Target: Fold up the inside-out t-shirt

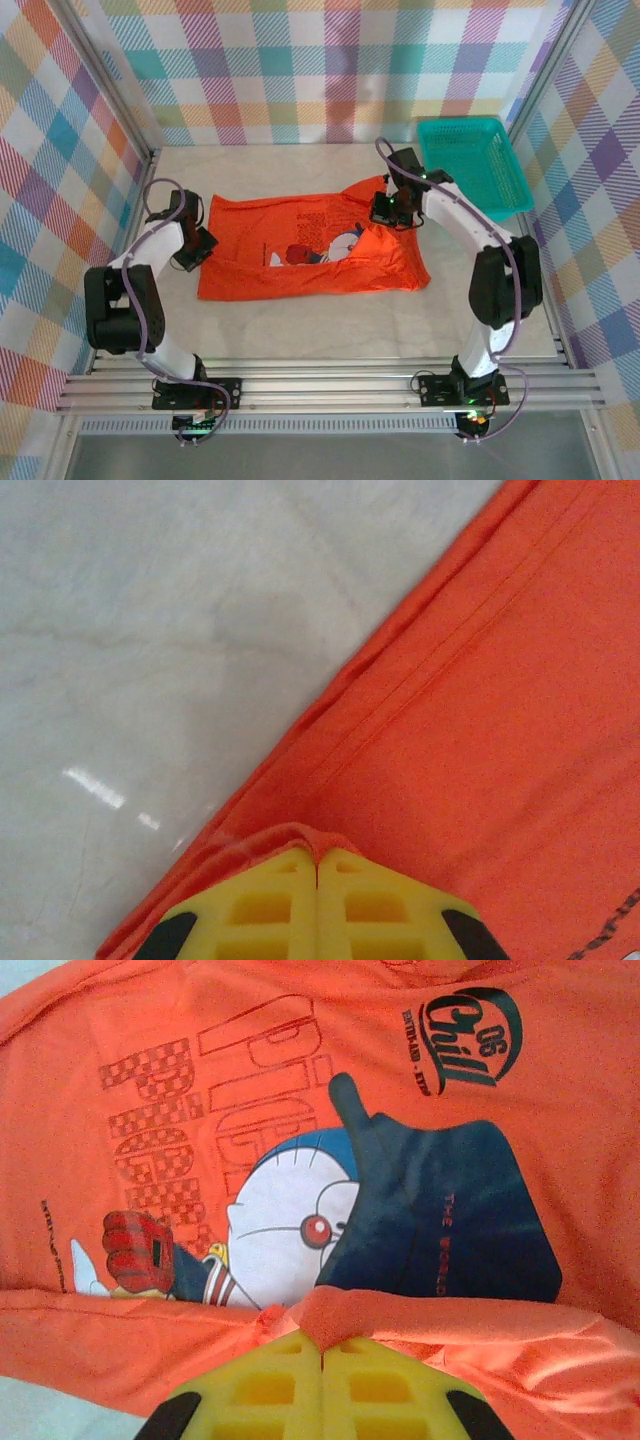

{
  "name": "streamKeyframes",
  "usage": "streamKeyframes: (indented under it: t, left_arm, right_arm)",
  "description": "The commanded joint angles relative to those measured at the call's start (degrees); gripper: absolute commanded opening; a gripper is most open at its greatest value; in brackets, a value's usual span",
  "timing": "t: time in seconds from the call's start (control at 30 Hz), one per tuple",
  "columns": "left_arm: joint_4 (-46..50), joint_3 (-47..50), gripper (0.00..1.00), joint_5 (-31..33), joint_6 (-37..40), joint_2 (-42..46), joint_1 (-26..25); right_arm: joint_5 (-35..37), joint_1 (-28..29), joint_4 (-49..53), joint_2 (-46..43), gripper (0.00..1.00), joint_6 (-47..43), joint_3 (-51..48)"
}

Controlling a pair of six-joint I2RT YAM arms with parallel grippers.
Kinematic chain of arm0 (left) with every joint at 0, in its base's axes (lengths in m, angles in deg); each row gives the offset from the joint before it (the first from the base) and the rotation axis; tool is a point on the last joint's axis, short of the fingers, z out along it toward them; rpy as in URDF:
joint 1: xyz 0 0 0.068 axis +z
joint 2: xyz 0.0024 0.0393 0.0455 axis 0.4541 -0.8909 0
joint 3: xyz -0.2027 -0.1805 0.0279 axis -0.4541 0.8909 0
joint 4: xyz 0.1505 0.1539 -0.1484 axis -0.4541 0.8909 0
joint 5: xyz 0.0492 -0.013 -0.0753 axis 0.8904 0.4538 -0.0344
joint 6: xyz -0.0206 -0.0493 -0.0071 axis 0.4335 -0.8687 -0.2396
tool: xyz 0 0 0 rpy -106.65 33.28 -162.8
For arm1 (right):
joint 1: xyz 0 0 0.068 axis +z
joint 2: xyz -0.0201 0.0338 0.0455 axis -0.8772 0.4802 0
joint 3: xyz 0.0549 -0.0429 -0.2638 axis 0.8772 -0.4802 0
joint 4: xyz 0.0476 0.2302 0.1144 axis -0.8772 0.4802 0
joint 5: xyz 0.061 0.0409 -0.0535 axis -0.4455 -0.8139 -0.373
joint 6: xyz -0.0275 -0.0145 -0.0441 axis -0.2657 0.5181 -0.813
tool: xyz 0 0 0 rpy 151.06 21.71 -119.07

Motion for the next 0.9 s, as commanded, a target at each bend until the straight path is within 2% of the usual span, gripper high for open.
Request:
streamKeyframes:
  t: [0.0,0.03,0.07,0.1,0.17,0.2,0.27,0.33,0.43,0.53,0.6,0.67,0.87]
  left_arm:
    - [-0.19,-3.62,0.0,0.71,1.9,-3.11,1.26]
    - [-0.19,-4.24,0.04,0.55,2.08,-4.28,1.25]
    - [-0.28,-4.86,0.1,0.63,2.16,-5.25,1.26]
    - [-0.32,-5.56,0.28,0.68,2.44,-6.41,1.33]
    - [0.49,-7.75,0.59,1.77,3.22,-8.12,1.5]
    - [1.53,-9.32,0.68,2.87,3.59,-8.41,1.51]
    - [3.21,-11.71,0.78,5.05,4.21,-7.26,1.36]
    - [3.92,-12.75,0.79,7.14,4.43,-4.2,0.33]
    - [1.63,-10.6,0.78,6.61,4.61,2.17,-4.59]
    - [-5.49,-4.51,0.78,-2.9,3.15,6.33,-10.39]
    - [-11.28,0.0,0.77,-10.01,0.18,6.39,-13.2]
    - [-16.41,3.47,0.77,-13.63,-1.39,5.59,-15.35]
    - [-18.45,7.45,0.76,-13.37,-3.11,2.35,-16.93]
  right_arm:
    - [-2.09,-1.89,-1.07,5.15,0.0,-0.88,4.98]
    - [-2.47,-2.14,-0.91,7.4,0.06,-0.76,6.8]
    - [-2.97,-2.53,-0.49,9.84,0.22,-0.51,9.15]
    - [-3.57,-2.85,0.39,12.4,0.36,-0.18,12.12]
    - [-4.26,-3.4,2.89,16.61,0.42,-0.09,18.51]
    - [-4.46,-3.61,4.52,18.21,0.47,-0.26,21.74]
    - [-5.25,-3.73,8.32,19.8,0.51,-1.13,26.53]
    - [-6.46,-3.57,10.0,18.68,0.51,-1.9,26.07]
    - [-7.68,-2.94,5.76,11.12,0.49,-2.47,12.49]
    - [-8.54,-2.81,-0.11,4.64,0.39,-1.54,-1.88]
    - [-9.52,-2.83,-2.94,2.6,0.34,-0.63,-8.36]
    - [-10.28,-2.86,-5.02,1.88,0.33,0.22,-12.35]
    - [-10.94,-2.73,-10.66,2.45,0.34,2.67,-18.16]
